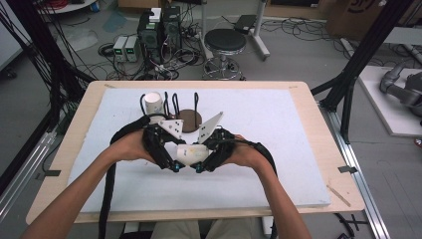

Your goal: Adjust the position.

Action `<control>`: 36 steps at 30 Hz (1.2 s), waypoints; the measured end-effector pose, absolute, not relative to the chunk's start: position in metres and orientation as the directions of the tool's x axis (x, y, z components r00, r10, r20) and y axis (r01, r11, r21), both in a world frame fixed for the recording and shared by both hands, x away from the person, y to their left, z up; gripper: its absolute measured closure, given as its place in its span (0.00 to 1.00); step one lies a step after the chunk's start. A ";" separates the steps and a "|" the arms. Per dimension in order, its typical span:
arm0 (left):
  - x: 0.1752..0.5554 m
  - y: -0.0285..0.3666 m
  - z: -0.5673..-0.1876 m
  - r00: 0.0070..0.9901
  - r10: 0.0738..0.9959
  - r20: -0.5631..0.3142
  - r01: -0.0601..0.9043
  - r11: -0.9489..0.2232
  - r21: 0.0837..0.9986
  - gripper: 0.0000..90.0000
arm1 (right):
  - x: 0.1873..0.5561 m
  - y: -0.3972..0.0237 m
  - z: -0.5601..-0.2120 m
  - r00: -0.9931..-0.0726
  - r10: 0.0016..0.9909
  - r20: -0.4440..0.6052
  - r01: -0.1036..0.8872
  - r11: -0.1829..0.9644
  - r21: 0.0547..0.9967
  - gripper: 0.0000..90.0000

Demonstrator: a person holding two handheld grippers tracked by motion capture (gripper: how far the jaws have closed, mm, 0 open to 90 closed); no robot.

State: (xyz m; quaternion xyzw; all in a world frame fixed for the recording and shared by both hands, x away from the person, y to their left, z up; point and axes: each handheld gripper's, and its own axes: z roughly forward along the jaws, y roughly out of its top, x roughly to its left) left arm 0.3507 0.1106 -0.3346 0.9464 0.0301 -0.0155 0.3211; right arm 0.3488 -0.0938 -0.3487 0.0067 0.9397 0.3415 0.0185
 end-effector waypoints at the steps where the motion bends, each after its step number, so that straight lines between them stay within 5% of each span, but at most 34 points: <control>1: 0.351 0.111 -0.335 0.998 0.043 -0.047 0.063 -0.790 0.610 0.25 | 0.349 -0.094 -0.349 -0.999 0.024 -0.032 -0.002 0.767 0.642 0.34; 15: 0.352 0.109 -0.338 0.999 0.013 -0.038 0.034 -0.801 0.598 0.38 | 0.348 -0.091 -0.349 -0.999 0.018 -0.029 -0.005 0.769 0.640 0.34; 29: 0.351 0.110 -0.337 0.999 0.019 -0.030 0.033 -0.801 0.598 0.41 | 0.349 -0.091 -0.349 -0.999 0.015 -0.032 -0.009 0.766 0.643 0.35; 36: 0.350 0.111 -0.337 1.000 0.019 -0.025 0.030 -0.802 0.596 0.40 | 0.350 -0.091 -0.350 -0.999 0.032 -0.031 0.005 0.762 0.648 0.23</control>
